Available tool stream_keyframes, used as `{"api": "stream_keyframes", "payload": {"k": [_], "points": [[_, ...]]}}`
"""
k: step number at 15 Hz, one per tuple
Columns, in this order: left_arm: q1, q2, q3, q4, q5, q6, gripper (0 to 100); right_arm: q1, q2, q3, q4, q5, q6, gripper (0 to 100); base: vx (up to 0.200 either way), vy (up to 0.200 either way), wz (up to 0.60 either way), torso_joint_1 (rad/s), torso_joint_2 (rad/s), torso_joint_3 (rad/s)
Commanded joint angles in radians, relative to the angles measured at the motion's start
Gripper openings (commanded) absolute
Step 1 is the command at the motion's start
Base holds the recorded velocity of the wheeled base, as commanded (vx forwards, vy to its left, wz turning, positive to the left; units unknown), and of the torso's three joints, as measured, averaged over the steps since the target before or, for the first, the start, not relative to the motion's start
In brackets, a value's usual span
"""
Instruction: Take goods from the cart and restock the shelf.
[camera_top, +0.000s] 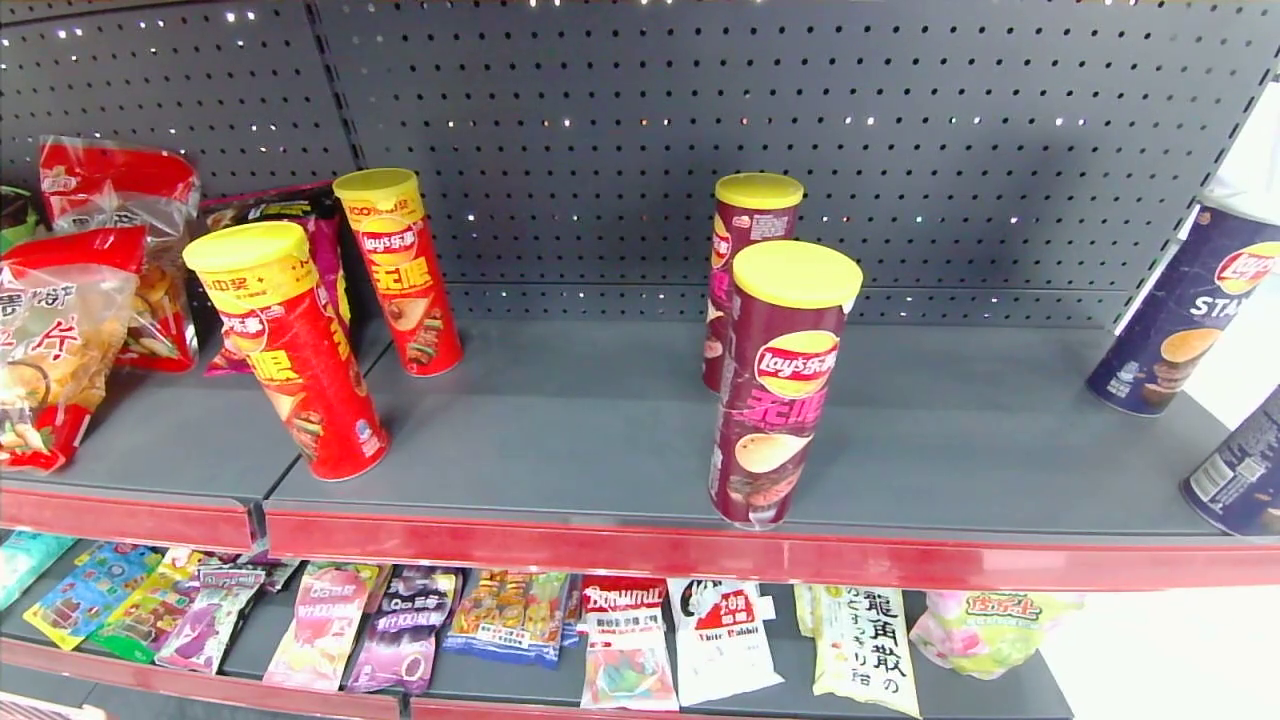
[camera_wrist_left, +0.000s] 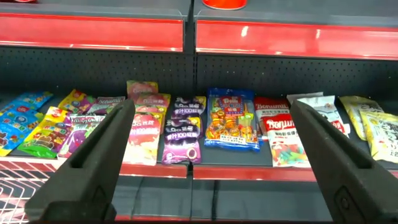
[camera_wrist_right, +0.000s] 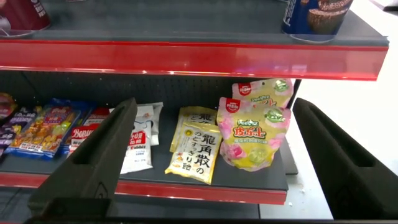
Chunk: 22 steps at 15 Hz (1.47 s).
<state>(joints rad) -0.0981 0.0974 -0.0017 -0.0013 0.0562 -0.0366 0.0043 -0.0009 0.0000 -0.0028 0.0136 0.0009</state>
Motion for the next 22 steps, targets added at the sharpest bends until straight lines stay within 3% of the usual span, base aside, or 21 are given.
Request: {"api": "stream_keyframes", "payload": {"k": [1,9,11,12,14,19,22], "points": [[0.0,0.004,0.0,0.0,0.001,0.0,100,0.0,0.001,0.0,0.0,0.0,-0.002,100,0.0,0.0,0.0,0.0,0.0,0.0],[0.0,0.004,0.0,0.0,0.001,0.0,100,0.002,0.009,-0.023,-0.022,0.026,-0.03,100,0.0,0.0,0.0,0.0,0.0,0.0],[0.0,0.004,0.0,0.0,0.001,0.0,100,0.033,0.32,-0.324,-0.048,0.034,0.048,100,0.0,0.0,0.0,0.0,0.0,0.0],[0.0,0.004,0.0,0.0,0.001,0.0,100,0.037,0.374,-0.374,-0.045,0.052,0.054,100,0.0,0.0,0.0,0.0,0.0,0.0],[0.0,0.004,0.0,0.0,0.001,0.0,100,0.138,0.461,-0.365,-0.042,0.089,0.03,100,0.0,0.0,0.0,0.0,0.0,0.0],[0.0,0.004,0.0,0.0,0.001,0.0,100,0.261,0.846,-0.446,-0.06,0.06,0.037,100,0.0,0.0,0.0,0.0,0.0,0.0],[0.0,0.004,0.0,0.0,0.001,0.0,100,0.31,1.045,-0.472,-0.194,0.031,0.036,100,0.0,0.0,0.0,0.0,0.0,0.0]]}}
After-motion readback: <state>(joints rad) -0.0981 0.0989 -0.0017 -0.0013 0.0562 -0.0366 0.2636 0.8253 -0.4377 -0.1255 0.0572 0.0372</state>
